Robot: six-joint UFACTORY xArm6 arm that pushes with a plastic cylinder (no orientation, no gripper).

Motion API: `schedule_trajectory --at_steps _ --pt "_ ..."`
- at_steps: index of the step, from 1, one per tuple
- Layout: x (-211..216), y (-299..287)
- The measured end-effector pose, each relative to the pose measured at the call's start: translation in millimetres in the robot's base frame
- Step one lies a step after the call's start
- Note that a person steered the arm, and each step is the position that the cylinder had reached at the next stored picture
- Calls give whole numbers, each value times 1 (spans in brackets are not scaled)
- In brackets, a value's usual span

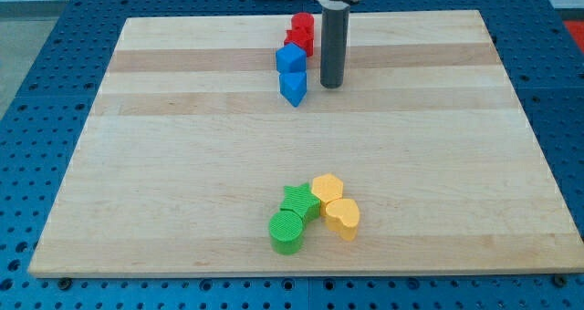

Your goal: Move the arm to the left of the red circle

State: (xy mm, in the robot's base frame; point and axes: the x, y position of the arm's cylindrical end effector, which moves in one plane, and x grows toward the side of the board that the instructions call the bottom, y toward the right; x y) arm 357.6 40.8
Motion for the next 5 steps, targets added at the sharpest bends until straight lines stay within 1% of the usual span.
schedule_trajectory --at_steps 2,4,5 --pt "-1 2" --pt "90 -15" --pt "96 -19"
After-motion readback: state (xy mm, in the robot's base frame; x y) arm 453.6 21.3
